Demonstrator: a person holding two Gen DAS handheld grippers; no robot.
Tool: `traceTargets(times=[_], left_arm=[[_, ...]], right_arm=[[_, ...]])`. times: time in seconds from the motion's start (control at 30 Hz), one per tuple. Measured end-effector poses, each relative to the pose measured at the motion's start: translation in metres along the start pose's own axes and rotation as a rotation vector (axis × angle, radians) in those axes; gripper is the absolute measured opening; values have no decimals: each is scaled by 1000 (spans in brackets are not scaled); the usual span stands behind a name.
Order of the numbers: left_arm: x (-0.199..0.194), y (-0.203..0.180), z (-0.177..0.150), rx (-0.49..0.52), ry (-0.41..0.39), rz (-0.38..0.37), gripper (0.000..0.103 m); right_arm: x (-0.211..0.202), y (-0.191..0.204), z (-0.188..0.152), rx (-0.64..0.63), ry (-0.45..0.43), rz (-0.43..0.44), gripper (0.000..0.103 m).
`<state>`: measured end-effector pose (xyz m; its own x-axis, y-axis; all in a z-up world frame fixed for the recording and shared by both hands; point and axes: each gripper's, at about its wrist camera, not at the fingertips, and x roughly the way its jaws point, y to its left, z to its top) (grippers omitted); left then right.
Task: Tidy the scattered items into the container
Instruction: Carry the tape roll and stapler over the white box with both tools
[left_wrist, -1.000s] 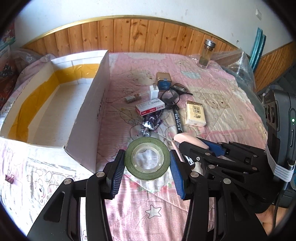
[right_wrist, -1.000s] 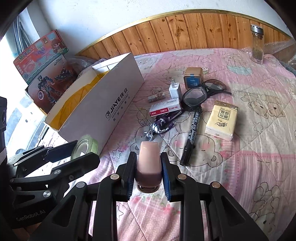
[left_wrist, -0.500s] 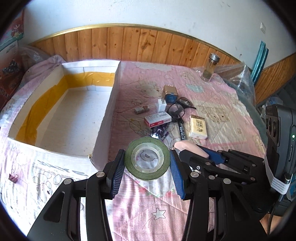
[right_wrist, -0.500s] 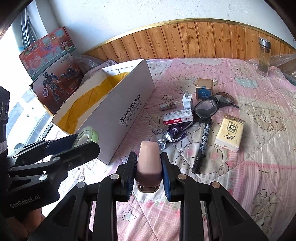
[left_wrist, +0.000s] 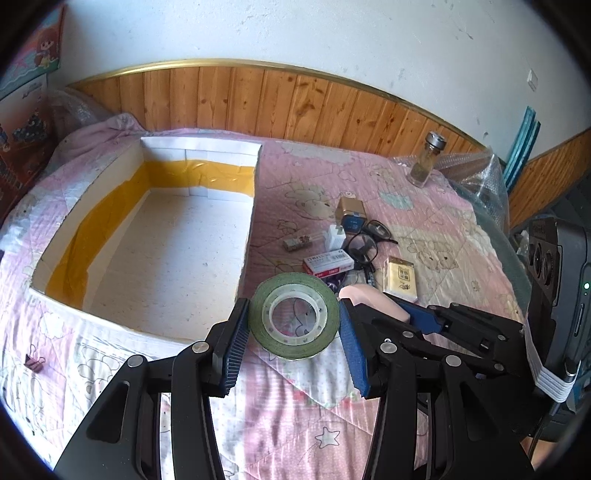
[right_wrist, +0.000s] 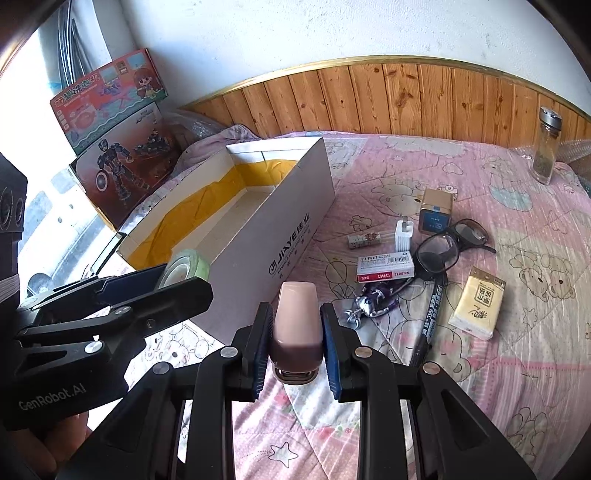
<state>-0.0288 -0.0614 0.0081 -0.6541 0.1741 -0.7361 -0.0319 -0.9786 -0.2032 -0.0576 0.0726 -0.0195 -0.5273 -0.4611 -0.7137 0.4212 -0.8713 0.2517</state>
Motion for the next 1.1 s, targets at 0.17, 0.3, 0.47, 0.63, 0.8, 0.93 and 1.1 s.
traceTargets(times=[0.17, 0.3, 0.47, 0.63, 0.8, 0.93, 1.1], left_arm=[[-3, 7, 8, -11, -11, -5, 49], [-4, 14, 15, -25, -11, -19, 49], [-6, 21, 24, -36, -19, -16, 49], [-7, 28, 28, -49, -21, -14, 49], [-7, 34, 33, -62, -25, -12, 49], [-8, 39, 38, -70, -29, -13, 49], [-8, 48, 43, -85, -29, -13, 49]], right_arm=[[3, 7, 13, -10, -3, -2, 27], [5, 12, 23, -21, -6, 1, 27], [7, 18, 34, -35, -12, 4, 27], [9, 24, 45, -48, -18, 10, 27], [11, 28, 54, -61, -18, 13, 27], [14, 32, 60, -72, -16, 17, 27], [19, 38, 68, -92, -9, 21, 27]])
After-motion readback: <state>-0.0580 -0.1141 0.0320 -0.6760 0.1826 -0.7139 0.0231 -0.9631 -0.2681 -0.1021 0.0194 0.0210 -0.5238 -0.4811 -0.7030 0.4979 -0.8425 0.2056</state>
